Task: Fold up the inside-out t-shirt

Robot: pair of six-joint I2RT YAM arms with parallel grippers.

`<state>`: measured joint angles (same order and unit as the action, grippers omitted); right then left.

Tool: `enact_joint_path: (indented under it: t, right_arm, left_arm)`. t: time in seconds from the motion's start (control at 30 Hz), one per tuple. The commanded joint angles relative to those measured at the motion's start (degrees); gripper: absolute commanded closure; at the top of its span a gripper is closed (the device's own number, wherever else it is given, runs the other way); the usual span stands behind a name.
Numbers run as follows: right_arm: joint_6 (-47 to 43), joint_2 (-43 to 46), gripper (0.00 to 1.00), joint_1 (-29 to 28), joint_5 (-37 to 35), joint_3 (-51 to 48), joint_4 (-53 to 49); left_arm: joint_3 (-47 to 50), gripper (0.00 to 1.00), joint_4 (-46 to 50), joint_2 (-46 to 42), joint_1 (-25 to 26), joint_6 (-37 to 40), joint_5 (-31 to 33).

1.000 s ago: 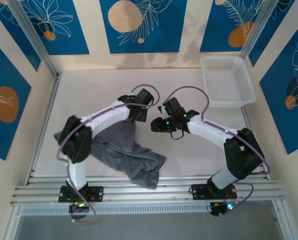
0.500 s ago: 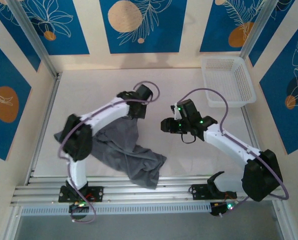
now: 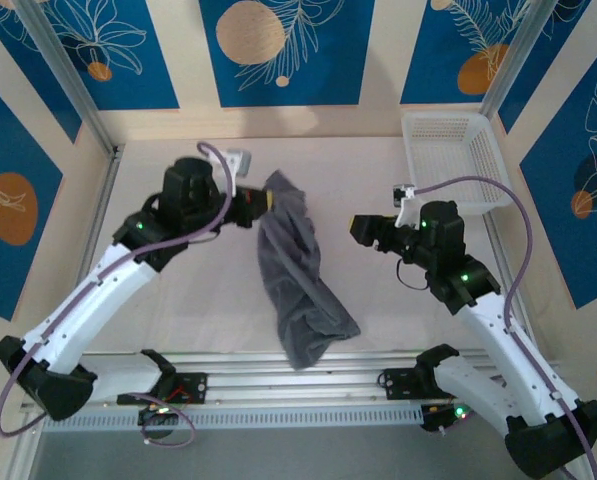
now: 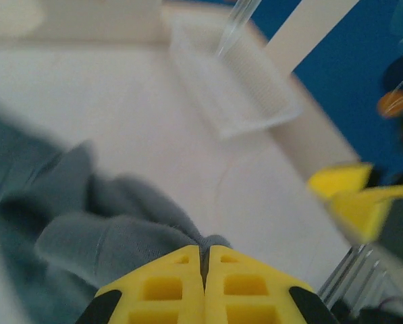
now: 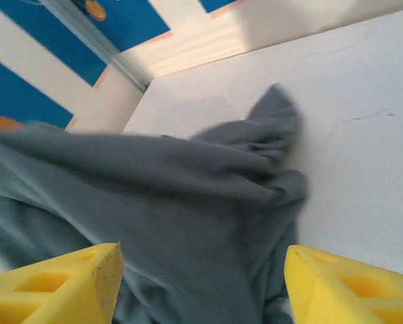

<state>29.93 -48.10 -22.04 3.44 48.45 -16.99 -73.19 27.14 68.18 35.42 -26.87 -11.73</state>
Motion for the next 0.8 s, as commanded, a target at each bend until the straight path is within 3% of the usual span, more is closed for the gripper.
enact_joint_path:
  t: [0.0,0.13,0.33,0.5,0.63,0.7,0.77]
  right_arm:
    - [-6.95,-0.91,0.3,-1.41,6.57,-4.11,3.26]
    - [-11.12,-2.61,0.21,-8.55,4.45,-8.77,12.02]
    - [-17.81,-12.38,0.19,-21.76,-4.52,-9.49,20.61]
    - [-17.65,-23.02,0.28,-24.01,-10.64,-7.31,23.23]
    - [-18.84,-28.22,0.34,-24.1,-10.71,-5.1,22.49]
    - [-18.97,-29.81,0.48,-24.11,-9.67,-4.05,21.73]
    - [-18.4,-29.26,0.83,-23.88,-6.43,-2.7,19.61]
  left_arm:
    - [9.67,1.0,-5.39,-1.03,-1.23,-2.76,-3.39]
    - [12.83,1.0,-7.2,-1.63,-1.23,-5.11,-6.85]
    - [11.72,1.0,-6.91,-1.48,-1.27,-5.45,-8.46]
    - [9.94,1.0,-5.61,-1.35,-1.23,-5.43,-7.98]
    - [9.03,1.0,-5.12,-1.91,-1.23,-6.81,-6.86]
    - [8.55,1.0,-5.05,-2.09,-1.27,-7.45,-6.57]
    - [7.65,1.0,-3.33,-2.07,-1.41,-7.19,-4.08]
